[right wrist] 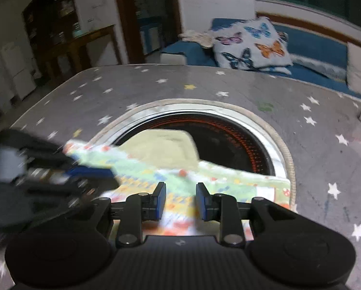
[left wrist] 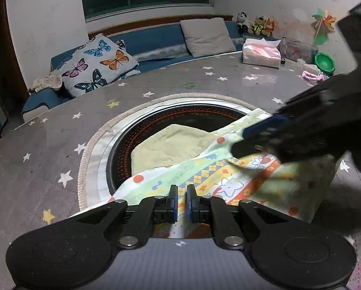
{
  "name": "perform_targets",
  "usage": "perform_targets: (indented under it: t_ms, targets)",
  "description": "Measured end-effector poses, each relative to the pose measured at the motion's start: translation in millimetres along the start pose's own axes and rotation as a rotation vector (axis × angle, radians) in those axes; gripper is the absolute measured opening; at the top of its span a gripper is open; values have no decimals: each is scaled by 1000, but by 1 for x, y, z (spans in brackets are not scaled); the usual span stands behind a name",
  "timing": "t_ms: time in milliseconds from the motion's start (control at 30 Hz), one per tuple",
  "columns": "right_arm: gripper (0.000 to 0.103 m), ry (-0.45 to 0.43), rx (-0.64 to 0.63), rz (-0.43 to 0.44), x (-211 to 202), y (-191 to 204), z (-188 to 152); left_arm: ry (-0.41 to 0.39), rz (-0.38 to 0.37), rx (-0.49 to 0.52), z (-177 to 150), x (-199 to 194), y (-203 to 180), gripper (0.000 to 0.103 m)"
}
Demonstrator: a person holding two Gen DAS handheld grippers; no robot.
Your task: Fold clothes
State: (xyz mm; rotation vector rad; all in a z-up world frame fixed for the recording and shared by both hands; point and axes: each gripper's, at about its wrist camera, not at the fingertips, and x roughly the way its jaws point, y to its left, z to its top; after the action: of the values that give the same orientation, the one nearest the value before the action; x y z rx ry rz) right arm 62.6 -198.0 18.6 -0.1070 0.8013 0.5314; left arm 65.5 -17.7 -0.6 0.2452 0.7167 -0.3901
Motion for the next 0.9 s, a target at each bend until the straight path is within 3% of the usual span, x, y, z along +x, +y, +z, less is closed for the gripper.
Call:
perform_targets:
  t_ms: [367, 667, 900]
  targets:
    - [27, -36, -157, -5, -41, 52, -46, -59, -31, 1, -19, -46, -24, 10]
    - [27, -43, -125, -15, -37, 51, -62, -60, -11, -32, -40, -48, -30, 10]
    - [30, -54, -26, -42, -51, 22, -75, -77, -4, -82, -57, -61, -21, 11]
